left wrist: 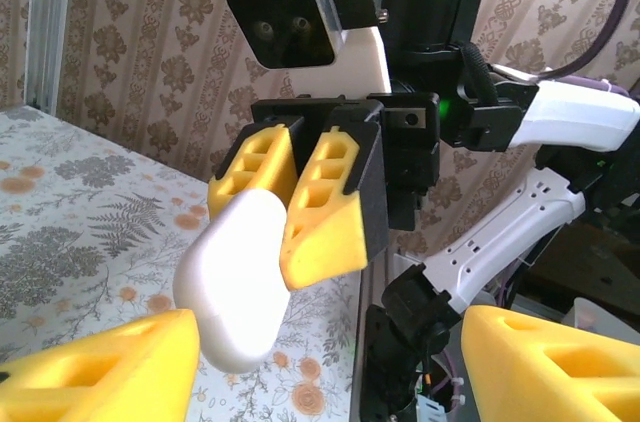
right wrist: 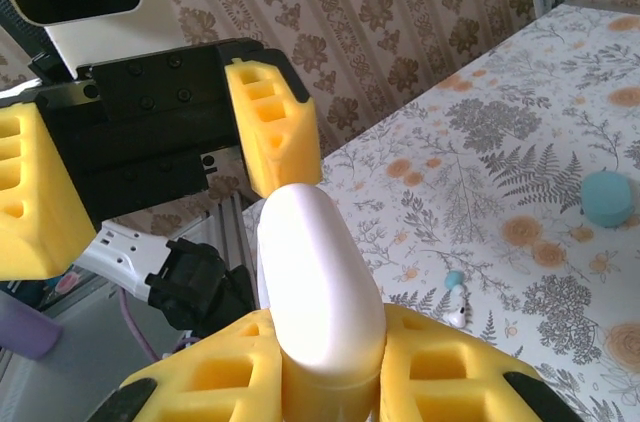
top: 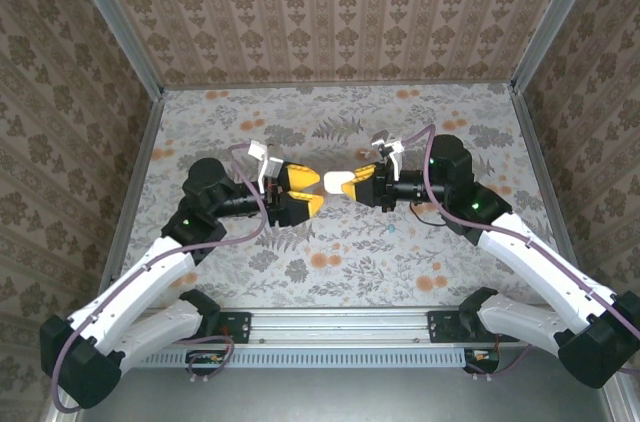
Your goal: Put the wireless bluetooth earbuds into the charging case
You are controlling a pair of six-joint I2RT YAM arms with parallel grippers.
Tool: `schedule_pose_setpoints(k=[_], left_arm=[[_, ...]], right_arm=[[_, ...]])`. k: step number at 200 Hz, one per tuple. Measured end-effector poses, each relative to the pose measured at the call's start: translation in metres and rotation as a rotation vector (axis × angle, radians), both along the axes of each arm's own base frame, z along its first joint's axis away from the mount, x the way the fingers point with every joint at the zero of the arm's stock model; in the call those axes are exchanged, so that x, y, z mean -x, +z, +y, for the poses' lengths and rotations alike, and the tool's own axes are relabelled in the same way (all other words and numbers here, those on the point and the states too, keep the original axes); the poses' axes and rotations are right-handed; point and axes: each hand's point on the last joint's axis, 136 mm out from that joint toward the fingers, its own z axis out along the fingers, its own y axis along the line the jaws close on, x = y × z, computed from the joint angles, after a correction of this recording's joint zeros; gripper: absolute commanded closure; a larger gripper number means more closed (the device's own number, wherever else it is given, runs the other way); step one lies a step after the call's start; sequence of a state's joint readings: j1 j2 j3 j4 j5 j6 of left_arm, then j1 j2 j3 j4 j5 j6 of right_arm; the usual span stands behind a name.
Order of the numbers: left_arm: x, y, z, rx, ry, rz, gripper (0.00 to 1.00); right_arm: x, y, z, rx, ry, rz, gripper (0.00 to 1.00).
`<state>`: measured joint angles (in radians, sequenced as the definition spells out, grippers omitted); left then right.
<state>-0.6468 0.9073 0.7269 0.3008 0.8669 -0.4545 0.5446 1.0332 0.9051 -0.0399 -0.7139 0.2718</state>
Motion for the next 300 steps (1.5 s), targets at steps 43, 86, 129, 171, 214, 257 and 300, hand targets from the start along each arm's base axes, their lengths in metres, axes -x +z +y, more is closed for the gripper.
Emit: schedule_pose_setpoints(k=[43,86,129,171,214,257,300], left_arm=[[-0.010,-0.006,-0.007,-0.001,0.009,0.062,0.38],[-0.014,-0.014,-0.014,-0.015,0.007,0.119,0.42],[-0.012,-0.019,-0.021,-0.020,-0.014,0.138,0.54],[-0.013,-0.021,-0.024,-0.021,-0.019,0.158,0.75],[-0.013,-0.019,-0.023,-0.015,-0.011,0.144,0.91],[-0.013,-0.012,-0.015,-0.018,0.058,0.075,1.00],[-0.006,-0.010,-0.007,-0.024,0.091,-0.033,1.00]], right_arm=[[0.000,0.001,0.003,-0.028,0.004,-0.013,0.83],[0.001,0.008,0.006,-0.056,0.010,-0.025,0.83],[0.003,0.010,0.008,-0.065,0.017,-0.030,0.83],[0.004,0.012,0.009,-0.072,0.022,-0.039,0.83],[0.004,0.014,0.009,-0.076,0.022,-0.046,0.72],[0.005,0.011,0.009,-0.072,0.017,-0.013,0.54],[0.004,0.010,0.011,-0.063,0.020,0.008,0.51]])
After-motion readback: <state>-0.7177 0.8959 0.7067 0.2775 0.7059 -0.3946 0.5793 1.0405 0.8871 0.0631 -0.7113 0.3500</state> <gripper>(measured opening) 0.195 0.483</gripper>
